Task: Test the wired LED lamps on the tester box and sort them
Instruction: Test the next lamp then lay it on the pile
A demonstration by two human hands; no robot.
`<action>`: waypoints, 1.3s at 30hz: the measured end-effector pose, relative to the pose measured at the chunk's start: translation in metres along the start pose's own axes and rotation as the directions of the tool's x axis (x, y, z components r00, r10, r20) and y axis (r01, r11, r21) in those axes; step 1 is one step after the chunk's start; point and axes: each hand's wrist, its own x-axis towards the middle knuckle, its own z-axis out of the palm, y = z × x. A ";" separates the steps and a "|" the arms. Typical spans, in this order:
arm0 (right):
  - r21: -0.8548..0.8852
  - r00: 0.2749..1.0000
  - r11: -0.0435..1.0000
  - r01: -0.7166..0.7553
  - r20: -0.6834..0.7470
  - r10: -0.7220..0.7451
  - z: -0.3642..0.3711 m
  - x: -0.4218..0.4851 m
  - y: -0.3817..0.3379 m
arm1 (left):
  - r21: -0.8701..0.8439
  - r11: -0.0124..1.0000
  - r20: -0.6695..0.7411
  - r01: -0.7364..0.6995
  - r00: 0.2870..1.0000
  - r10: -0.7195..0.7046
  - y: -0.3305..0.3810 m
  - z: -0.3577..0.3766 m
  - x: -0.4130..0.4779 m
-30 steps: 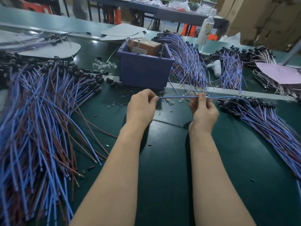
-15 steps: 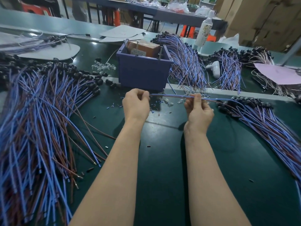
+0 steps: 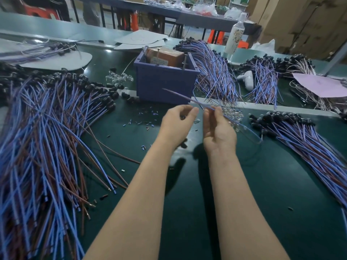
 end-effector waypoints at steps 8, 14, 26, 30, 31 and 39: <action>-0.728 0.965 0.677 0.113 0.242 0.099 0.008 -0.022 0.010 | -0.343 0.939 -0.223 -0.007 0.972 -0.074 -0.003 -0.008 0.005; -0.742 0.694 0.007 0.670 0.623 -0.362 0.018 -0.025 0.002 | -0.392 0.920 -0.388 0.025 0.902 -0.189 -0.012 -0.015 0.012; -0.846 0.842 0.022 0.533 0.528 -0.109 0.012 -0.006 0.030 | -0.445 0.894 -0.298 0.050 0.933 -0.200 -0.017 -0.009 0.012; -0.869 0.886 0.209 0.448 0.400 -0.235 0.003 -0.004 0.037 | -0.344 0.937 -0.284 0.061 0.944 -0.166 -0.021 -0.006 0.012; -0.866 0.890 0.253 0.432 0.364 -0.273 0.002 -0.002 0.037 | -0.311 0.948 -0.289 0.063 0.944 -0.157 -0.022 -0.005 0.012; -0.820 0.860 0.321 0.474 0.352 -0.370 -0.003 0.003 0.030 | -0.086 0.996 -0.441 -0.039 0.898 -0.003 -0.019 -0.008 0.012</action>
